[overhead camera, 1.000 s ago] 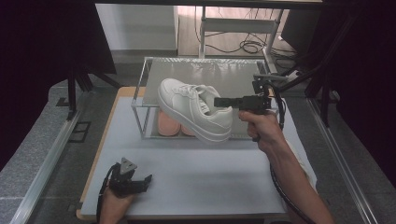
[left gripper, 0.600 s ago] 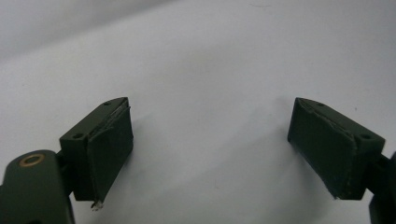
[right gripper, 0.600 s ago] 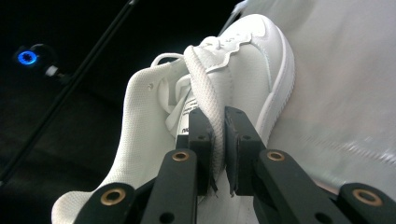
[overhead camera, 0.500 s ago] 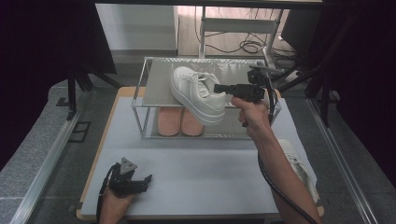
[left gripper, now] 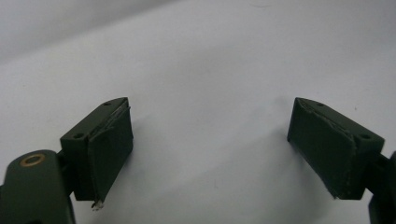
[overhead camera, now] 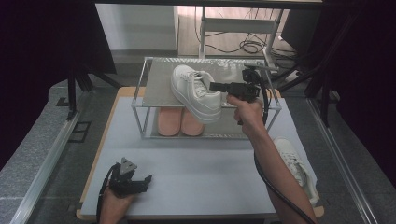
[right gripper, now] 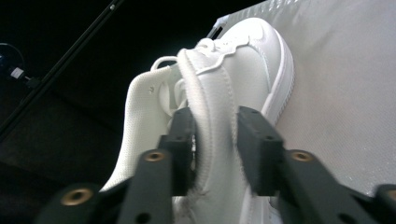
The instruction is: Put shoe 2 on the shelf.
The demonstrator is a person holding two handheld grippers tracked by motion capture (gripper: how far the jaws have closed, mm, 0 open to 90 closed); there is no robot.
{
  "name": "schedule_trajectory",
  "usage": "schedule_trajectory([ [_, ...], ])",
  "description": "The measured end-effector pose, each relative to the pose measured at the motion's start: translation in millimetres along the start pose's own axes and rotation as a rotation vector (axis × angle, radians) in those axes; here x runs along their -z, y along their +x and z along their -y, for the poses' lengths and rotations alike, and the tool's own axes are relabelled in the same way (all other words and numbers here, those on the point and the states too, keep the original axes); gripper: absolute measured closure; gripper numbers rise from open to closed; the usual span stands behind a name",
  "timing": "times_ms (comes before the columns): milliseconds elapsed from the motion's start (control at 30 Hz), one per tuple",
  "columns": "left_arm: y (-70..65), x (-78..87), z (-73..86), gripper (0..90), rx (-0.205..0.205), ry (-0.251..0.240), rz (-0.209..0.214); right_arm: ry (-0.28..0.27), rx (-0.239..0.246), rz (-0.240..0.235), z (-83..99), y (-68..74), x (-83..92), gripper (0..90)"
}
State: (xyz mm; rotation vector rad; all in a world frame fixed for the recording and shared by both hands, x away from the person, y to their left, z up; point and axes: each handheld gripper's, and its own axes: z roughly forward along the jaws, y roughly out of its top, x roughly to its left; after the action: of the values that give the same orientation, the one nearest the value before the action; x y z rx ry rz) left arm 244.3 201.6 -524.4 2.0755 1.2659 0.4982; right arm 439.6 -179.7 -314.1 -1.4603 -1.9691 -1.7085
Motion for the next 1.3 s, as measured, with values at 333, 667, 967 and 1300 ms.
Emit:
schedule_trajectory([
  [333, -0.1, 0.0, 0.0, 14.4, -0.001, -0.001, -0.002, -0.027, 0.049, -0.025, -6.5, 0.4, 23.0, 52.0],
  [667, -0.2, 0.0, 0.0, 14.4, -0.001, -0.001, -0.001, -0.077, 0.131, 0.023, 15.1, -4.1, 60.0, 60.4],
  [967, -0.4, 0.0, 0.0, 14.5, -0.002, -0.002, -0.002, -0.005, 0.204, 0.007, 56.4, -2.8, 65.9, 77.1],
  [1300, -0.6, 0.1, 0.0, 14.6, -0.004, -0.002, -0.003, 0.065, 0.276, -0.070, 83.2, 14.7, 62.5, 90.0],
])
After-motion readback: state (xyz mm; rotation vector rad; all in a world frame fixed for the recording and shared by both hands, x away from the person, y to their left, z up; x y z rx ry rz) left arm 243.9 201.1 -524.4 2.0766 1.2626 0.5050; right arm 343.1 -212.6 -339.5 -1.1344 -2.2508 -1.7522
